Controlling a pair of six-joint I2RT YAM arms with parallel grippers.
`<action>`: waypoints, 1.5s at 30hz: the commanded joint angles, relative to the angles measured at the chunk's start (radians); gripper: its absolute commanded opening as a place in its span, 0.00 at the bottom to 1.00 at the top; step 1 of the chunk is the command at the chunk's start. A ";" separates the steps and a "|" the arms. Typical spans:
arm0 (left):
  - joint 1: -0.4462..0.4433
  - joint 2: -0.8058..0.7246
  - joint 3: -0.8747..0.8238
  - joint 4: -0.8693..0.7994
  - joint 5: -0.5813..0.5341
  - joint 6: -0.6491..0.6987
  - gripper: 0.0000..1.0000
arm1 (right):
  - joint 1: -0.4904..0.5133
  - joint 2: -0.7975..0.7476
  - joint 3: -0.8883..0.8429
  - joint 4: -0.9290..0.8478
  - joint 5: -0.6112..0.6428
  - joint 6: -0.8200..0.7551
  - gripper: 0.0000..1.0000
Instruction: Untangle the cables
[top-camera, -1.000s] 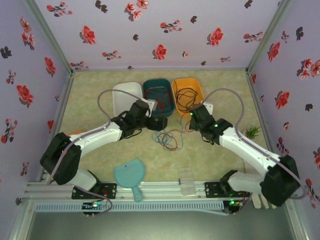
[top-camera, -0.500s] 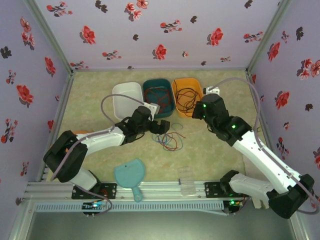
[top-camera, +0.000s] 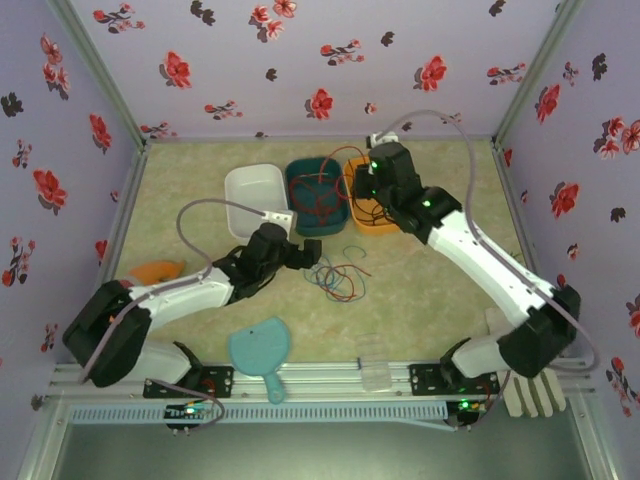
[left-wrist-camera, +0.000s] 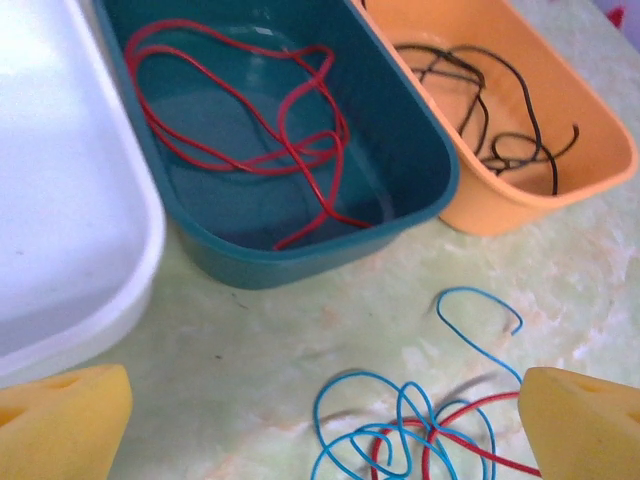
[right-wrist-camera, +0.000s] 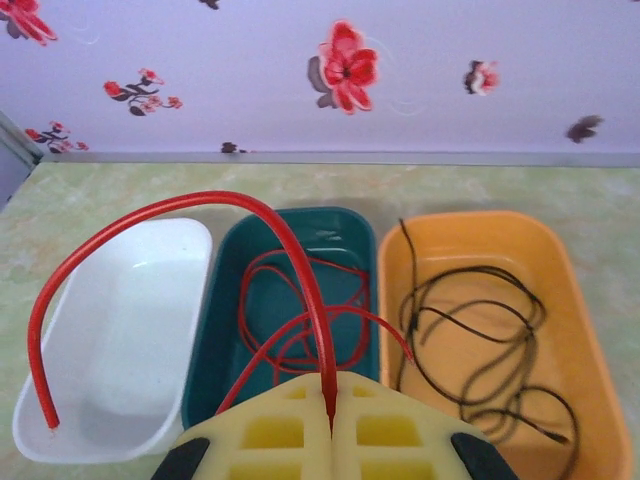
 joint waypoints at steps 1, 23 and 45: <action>-0.007 -0.055 -0.030 -0.009 -0.100 -0.025 1.00 | 0.005 0.092 0.092 0.042 -0.065 -0.027 0.00; 0.012 -0.134 -0.046 -0.071 -0.139 -0.061 1.00 | -0.055 0.666 0.492 -0.122 -0.156 0.060 0.00; 0.181 -0.020 0.145 -0.259 0.349 -0.100 0.98 | -0.085 0.708 0.539 -0.315 -0.274 0.074 0.30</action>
